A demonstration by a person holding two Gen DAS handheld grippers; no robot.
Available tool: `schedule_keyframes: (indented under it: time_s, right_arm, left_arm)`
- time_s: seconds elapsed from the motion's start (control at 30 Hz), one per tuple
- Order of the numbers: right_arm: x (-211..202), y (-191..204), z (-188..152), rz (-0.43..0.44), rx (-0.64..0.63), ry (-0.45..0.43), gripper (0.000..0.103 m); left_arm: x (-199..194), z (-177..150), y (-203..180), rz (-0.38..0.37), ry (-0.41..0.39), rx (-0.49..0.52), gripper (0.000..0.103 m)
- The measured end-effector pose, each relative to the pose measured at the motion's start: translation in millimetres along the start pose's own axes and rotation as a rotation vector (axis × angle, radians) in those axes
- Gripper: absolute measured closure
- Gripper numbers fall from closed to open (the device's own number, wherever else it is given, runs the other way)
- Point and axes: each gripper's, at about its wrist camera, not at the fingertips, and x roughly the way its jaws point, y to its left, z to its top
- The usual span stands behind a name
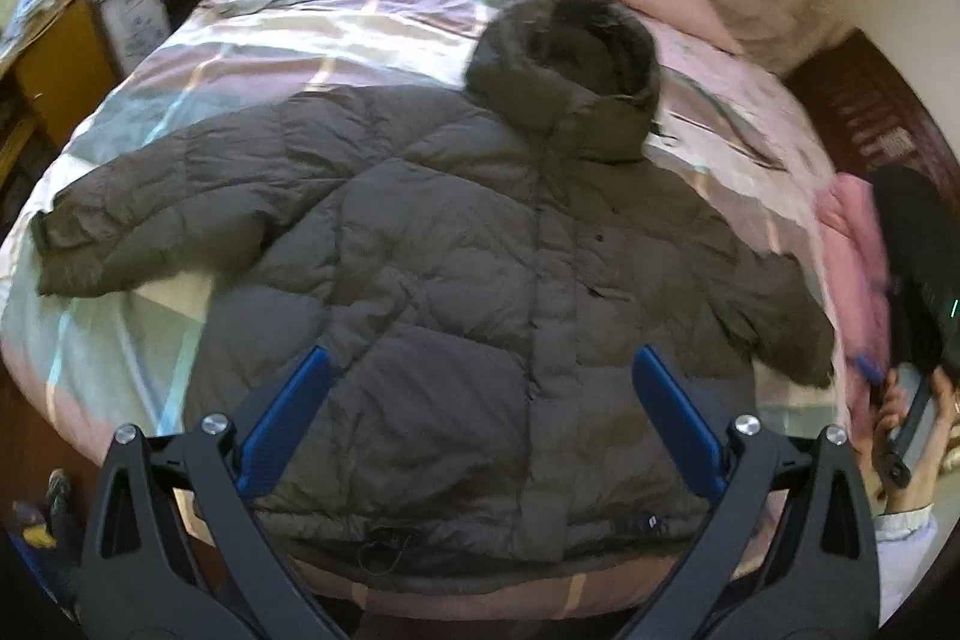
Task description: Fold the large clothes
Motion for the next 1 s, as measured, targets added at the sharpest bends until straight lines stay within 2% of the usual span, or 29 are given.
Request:
schedule_keyframes:
  time_s: [0.07,0.1,0.17,0.23,0.27,0.3,0.33,0.37,0.4,0.47,0.5,0.57,0.67,0.73,0.77,0.83,0.87,0.9,0.93,0.97,1.0]
  right_arm:
    - [24,-53,35,-0.081,0.088,0.017,0.001]
    - [34,-72,45,-0.086,0.123,0.033,0.001]
    - [55,-110,56,-0.055,0.218,0.069,0.004]
    - [76,-143,60,0.015,0.307,0.095,0.013]
    - [84,-159,62,0.029,0.346,0.097,0.023]
    - [87,-162,62,0.022,0.358,0.096,0.042]
    - [89,-170,66,-0.004,0.349,0.088,0.056]
    - [88,-174,69,-0.027,0.341,0.073,0.086]
    - [85,-174,66,-0.025,0.338,0.046,0.098]
    - [64,-158,66,-0.003,0.29,-0.033,0.1]
    - [49,-142,66,0.012,0.237,-0.067,0.1]
    - [23,-97,55,0.076,0.117,-0.105,0.1]
    - [-21,1,10,0.248,-0.208,-0.059,0.1]
    - [-32,67,-55,0.299,-0.46,0.056,0.1]
    - [-28,86,-78,0.301,-0.544,0.123,0.1]
    - [-14,111,-140,0.257,-0.714,0.317,0.095]
    - [-8,114,-170,0.221,-0.774,0.405,0.08]
    - [-3,115,-186,0.196,-0.801,0.459,0.05]
    - [1,112,-197,0.156,-0.818,0.499,0.031]
    - [1,102,-209,0.097,-0.832,0.513,0.018]
    - [-4,91,-217,0.015,-0.846,0.483,0.018]
  left_arm:
    - [11,11,-9,0.038,0.021,0.017,0.002]
    - [18,16,-16,0.052,0.024,0.035,0.002]
    - [34,25,-32,0.062,0.004,0.04,0.002]
    - [58,29,-48,0.054,0.006,0.029,0.002]
    - [74,29,-55,0.047,0.051,0.038,0.002]
    - [92,28,-60,0.028,0.118,0.067,0.002]
    - [105,29,-64,0.015,0.171,0.097,0.002]
    - [120,30,-66,0.015,0.23,0.139,0.002]
    - [134,31,-66,0.047,0.273,0.183,0.002]
    - [146,32,-62,0.133,0.254,0.212,0.002]
    - [150,36,-55,0.19,0.23,0.219,0.002]
    - [152,43,-44,0.248,0.209,0.197,0.002]
    - [149,55,-22,0.25,0.2,0.096,0.002]
    - [147,62,-12,0.254,0.187,0.04,0.002]
    - [145,64,-6,0.263,0.179,0.018,0.002]
    - [142,68,3,0.279,0.164,-0.018,0.002]
    - [141,70,8,0.278,0.157,-0.039,0.002]
    - [141,71,13,0.271,0.152,-0.058,0.002]
    - [141,71,16,0.267,0.15,-0.07,0.002]
    - [141,70,19,0.263,0.152,-0.084,0.002]
    - [144,72,25,0.252,0.159,-0.103,0.002]
